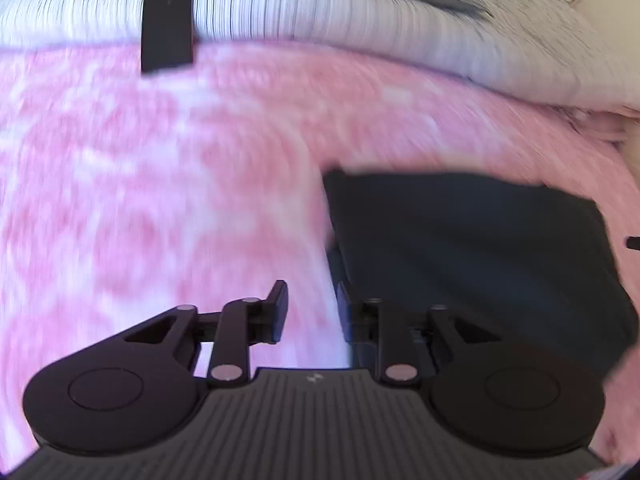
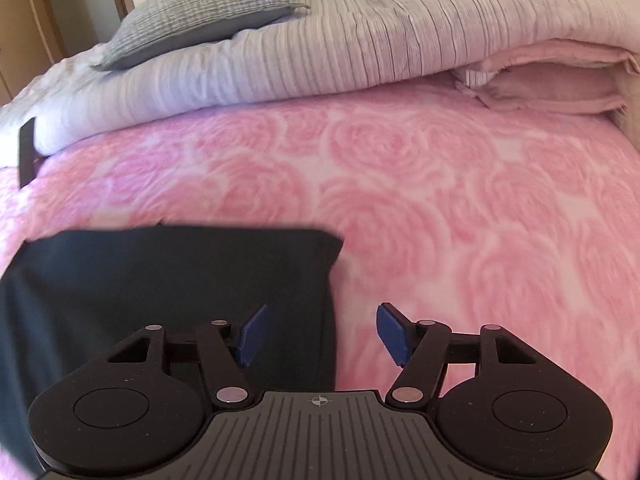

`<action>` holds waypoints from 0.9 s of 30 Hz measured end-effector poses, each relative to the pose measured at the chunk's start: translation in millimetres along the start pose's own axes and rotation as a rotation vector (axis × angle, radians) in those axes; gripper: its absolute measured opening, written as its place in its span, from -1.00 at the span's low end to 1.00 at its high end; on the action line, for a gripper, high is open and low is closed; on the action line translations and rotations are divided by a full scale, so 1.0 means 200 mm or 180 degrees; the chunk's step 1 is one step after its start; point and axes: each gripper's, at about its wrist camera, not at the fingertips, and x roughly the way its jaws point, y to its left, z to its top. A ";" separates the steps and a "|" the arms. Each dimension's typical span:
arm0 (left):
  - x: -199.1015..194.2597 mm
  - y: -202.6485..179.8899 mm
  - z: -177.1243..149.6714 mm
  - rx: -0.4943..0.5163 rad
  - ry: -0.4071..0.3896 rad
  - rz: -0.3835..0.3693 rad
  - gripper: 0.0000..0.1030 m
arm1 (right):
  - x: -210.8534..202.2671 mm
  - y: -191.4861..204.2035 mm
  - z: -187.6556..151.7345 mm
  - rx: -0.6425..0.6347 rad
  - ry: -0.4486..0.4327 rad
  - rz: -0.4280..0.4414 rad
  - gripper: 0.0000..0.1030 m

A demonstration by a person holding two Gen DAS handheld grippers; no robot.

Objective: Fold clothes

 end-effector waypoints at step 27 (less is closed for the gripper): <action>-0.06 -0.14 -0.53 -0.0158 0.0493 -0.0201 -0.81 | -0.26 -0.31 -0.61 0.1688 0.0415 0.0289 -0.86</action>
